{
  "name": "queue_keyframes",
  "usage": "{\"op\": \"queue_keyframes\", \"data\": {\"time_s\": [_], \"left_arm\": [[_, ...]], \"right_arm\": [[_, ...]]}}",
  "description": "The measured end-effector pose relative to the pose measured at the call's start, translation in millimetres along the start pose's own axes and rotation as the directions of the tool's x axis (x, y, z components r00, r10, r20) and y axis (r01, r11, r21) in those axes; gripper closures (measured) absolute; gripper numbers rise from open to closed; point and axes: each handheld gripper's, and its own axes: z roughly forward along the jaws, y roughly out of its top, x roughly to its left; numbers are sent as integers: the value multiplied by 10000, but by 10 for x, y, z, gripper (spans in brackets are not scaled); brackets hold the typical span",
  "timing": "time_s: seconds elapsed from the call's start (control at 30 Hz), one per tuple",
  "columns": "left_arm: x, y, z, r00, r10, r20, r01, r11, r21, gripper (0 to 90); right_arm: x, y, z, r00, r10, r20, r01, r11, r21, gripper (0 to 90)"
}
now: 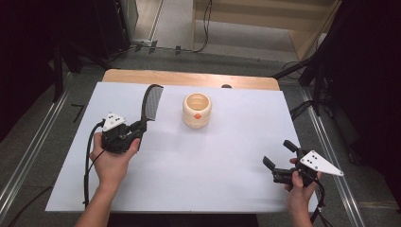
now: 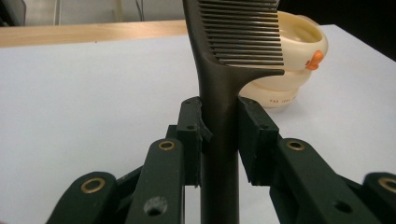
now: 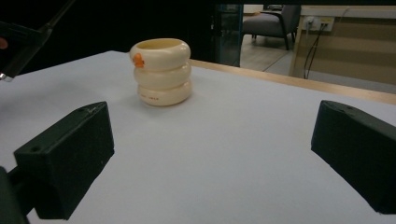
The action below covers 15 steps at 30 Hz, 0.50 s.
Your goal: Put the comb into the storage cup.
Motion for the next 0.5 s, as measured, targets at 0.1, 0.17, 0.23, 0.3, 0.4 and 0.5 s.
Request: {"op": "queue_keyframes", "data": {"time_s": [0.1,0.17,0.23,0.3,0.4,0.5], "left_arm": [[-28,-26,-34,9999,51,134,-48,9997,-226,725],[-51,-44,-58,9997,102,224,-93,9991,-409,725],[-72,-63,-83,9994,94,342,-74,9983,-581,725],[-85,-80,-101,9991,138,409,-108,9972,-735,725],[-120,-114,-122,9983,207,537,-159,9960,-881,725],[-164,-145,-128,9974,324,644,-260,9949,-973,725]], "right_arm": [[89,93,63,9996,-138,-245,139,9999,43,0],[138,141,102,9989,-221,-414,225,9997,102,0],[197,191,143,9975,-199,-678,206,9997,93,0],[247,239,195,9956,-154,-921,159,9999,55,0],[324,312,282,9922,-97,-1245,109,9999,83,0],[407,388,385,9885,-56,-1512,76,9999,128,0]]}}
